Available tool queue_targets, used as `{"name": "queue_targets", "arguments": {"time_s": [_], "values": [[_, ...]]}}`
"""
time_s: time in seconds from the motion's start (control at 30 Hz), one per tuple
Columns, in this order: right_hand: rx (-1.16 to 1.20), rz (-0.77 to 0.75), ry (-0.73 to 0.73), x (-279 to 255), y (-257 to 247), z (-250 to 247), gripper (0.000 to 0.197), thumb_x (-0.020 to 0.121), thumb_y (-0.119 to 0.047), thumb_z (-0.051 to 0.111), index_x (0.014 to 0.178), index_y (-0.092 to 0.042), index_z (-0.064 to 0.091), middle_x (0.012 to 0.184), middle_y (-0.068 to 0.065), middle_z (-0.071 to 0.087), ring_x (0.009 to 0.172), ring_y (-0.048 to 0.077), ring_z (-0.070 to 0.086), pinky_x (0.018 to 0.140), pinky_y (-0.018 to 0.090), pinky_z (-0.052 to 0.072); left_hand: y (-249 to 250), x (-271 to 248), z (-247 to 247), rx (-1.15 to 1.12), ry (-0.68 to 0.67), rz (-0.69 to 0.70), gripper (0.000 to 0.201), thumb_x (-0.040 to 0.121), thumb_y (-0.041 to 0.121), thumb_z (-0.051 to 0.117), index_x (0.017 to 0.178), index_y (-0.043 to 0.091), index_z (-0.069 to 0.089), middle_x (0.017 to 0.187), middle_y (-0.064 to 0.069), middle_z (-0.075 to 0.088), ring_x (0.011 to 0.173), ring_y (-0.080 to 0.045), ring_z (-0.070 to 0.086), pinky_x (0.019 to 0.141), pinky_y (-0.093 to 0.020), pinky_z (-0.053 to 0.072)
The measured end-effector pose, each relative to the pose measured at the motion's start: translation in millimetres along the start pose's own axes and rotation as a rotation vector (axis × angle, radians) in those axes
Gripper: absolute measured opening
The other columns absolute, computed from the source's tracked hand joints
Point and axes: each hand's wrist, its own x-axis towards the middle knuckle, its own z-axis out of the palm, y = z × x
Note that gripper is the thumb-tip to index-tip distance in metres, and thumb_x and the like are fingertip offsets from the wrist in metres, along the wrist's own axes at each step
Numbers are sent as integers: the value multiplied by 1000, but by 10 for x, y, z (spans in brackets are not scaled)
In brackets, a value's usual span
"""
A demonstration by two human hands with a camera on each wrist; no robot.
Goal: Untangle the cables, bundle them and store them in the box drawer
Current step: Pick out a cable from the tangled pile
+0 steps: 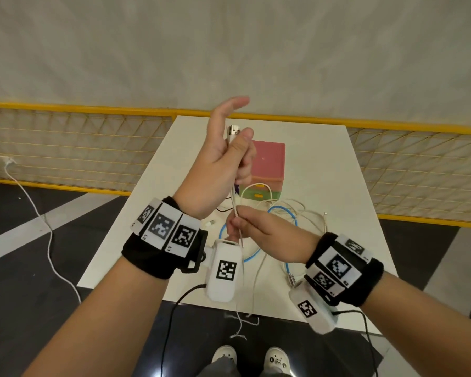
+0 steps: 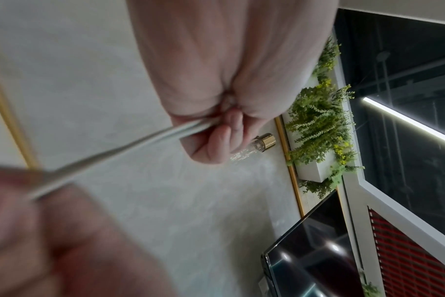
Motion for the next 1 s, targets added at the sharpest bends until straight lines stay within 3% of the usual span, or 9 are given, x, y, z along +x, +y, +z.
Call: {"name": "queue_targets", "arguments": {"time_s": [0.13, 0.23, 0.33, 0.43, 0.5, 0.53, 0.7, 0.83, 1.0], "values": [[157, -76, 95, 116, -118, -23, 26, 101, -15, 29, 101, 3, 47, 72, 4, 50, 80, 21, 64, 87, 37, 53, -115, 4, 54, 4, 100, -70, 11, 105, 12, 35, 99, 15, 43, 70, 0, 39, 49, -10, 22, 44, -26, 19], [101, -70, 114, 134, -57, 85, 23, 102, -13, 27, 91, -3, 45, 74, 4, 45, 72, 17, 54, 68, 14, 47, -118, 48, 30, -26, 199, -61, 18, 106, 15, 32, 93, 15, 45, 68, 0, 33, 46, -8, 20, 42, -20, 16], [-207, 34, -90, 34, 312, 204, 25, 100, -19, 28, 93, -4, 46, 80, 6, 54, 68, 6, 50, 69, 16, 41, -49, 108, -78, -82, 254, -9, 22, 106, 17, 30, 91, 18, 46, 67, 3, 31, 44, -5, 18, 40, -14, 17], [-403, 233, -390, -158, 743, 236, 24, 100, -15, 33, 108, -5, 53, 108, 9, 62, 95, 17, 57, 87, 24, 38, -4, 122, -203, -93, 283, 7, 23, 106, 18, 31, 90, 20, 47, 66, 6, 33, 45, -5, 17, 41, -14, 16], [-528, 384, -564, -286, 953, 164, 39, 95, -8, 46, 133, -13, 44, 142, 3, 46, 127, 19, 44, 104, 27, 33, -10, 120, -266, -84, 298, -17, 23, 106, 19, 32, 89, 20, 48, 65, 5, 31, 46, -6, 16, 40, -14, 16], [-570, 440, -583, -325, 1045, 102, 51, 91, -3, 49, 139, -16, 38, 148, 1, 37, 134, 19, 38, 109, 28, 30, -24, 120, -287, -72, 296, -38, 23, 106, 18, 33, 88, 20, 49, 63, 4, 29, 45, -6, 16, 40, -14, 16], [-751, 547, -260, -308, 1452, -296, 37, 82, 7, 43, 108, -12, 61, 113, 3, 56, 111, 25, 54, 89, 27, 40, -188, 92, -210, 53, 224, -155, 15, 104, 19, 39, 93, 18, 49, 50, 13, 33, 41, -5, 19, 38, -16, 16], [-741, 605, -300, -276, 1764, -287, 39, 85, 7, 43, 113, -12, 63, 123, 8, 54, 114, 28, 53, 97, 29, 39, -367, 70, -39, 101, 152, -187, 20, 105, 19, 36, 91, 15, 49, 52, 14, 35, 42, -6, 22, 38, -20, 18], [-728, 546, -267, -243, 1951, -207, 33, 83, 2, 50, 109, -13, 64, 106, 5, 48, 102, 27, 54, 83, 30, 41, -514, 80, 67, 102, 140, -212, 23, 105, 19, 35, 85, 14, 47, 61, -1, 35, 43, -7, 23, 38, -19, 21]]}}
